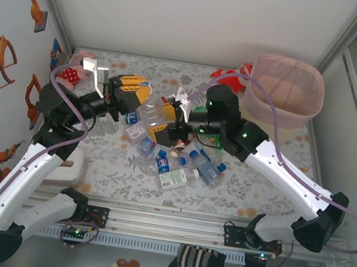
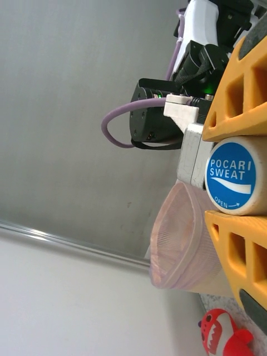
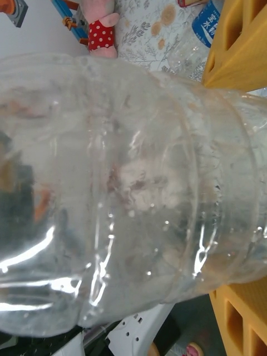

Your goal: Put the plastic bottles in the bin

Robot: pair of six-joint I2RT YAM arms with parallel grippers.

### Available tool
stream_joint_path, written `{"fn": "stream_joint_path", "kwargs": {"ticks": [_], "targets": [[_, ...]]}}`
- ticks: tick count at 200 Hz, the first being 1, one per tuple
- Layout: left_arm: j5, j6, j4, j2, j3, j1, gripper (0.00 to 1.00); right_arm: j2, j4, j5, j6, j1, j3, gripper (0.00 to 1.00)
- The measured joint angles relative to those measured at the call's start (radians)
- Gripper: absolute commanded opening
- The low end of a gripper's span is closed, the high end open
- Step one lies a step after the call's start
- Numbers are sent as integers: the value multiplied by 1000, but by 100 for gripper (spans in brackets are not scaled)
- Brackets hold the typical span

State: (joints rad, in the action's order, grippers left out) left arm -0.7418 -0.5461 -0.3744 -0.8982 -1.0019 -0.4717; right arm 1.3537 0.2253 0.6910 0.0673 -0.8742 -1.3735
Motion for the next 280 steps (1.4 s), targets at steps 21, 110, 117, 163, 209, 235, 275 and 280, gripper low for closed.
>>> {"fn": "stream_joint_path", "kwargs": {"ticks": [21, 110, 117, 163, 209, 235, 275, 280], "targets": [[-16, -8, -12, -4, 0, -1, 0, -2, 1, 13, -1, 0, 0, 67], [2, 8, 17, 3, -3, -9, 48, -13, 16, 1, -4, -1, 0, 53], [13, 16, 39, 12, -3, -10, 53, -17, 17, -8, -4, -1, 0, 53], [134, 74, 164, 95, -3, -12, 66, -77, 68, -69, 4, 60, 0, 52], [204, 108, 243, 134, -3, -12, 66, -107, 201, -143, 58, 244, -58, 52], [220, 115, 276, 132, -3, -12, 66, -93, 337, -201, 92, 374, -173, 52], [226, 120, 294, 131, -3, -12, 66, -5, 546, -288, 138, 605, -401, 52], [226, 122, 296, 131, -3, -12, 66, 9, 570, -296, 144, 634, -422, 52]]}}
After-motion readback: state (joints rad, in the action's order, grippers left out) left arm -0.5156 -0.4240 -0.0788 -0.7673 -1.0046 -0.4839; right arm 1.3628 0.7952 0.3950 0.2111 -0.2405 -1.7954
